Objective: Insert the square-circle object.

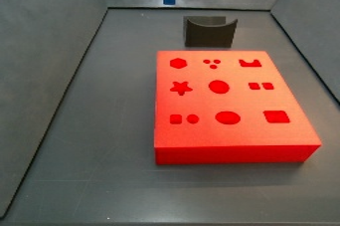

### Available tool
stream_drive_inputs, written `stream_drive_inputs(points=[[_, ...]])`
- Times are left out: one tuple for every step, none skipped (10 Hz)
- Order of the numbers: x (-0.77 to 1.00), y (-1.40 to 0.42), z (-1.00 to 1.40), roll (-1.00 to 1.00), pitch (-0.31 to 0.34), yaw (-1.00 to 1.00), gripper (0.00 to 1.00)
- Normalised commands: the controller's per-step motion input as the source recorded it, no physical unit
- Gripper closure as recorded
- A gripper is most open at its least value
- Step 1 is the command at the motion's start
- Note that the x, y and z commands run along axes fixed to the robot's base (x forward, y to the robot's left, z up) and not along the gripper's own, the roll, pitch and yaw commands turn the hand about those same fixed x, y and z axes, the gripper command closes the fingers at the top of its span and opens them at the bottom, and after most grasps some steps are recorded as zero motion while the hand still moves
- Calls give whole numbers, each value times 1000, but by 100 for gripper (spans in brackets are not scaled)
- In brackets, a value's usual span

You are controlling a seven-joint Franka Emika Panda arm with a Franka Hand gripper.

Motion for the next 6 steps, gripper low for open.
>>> stream_drive_inputs(points=[[0,-83,-23,3,0,0,100],[0,-120,-80,29,0,0,100],[0,-309,-123,-30,-33,0,100],[71,-489,-223,-84,-54,-9,100],[237,-674,-300,-80,-37,-186,100],[191,-589,-420,-163,-114,-186,100]])
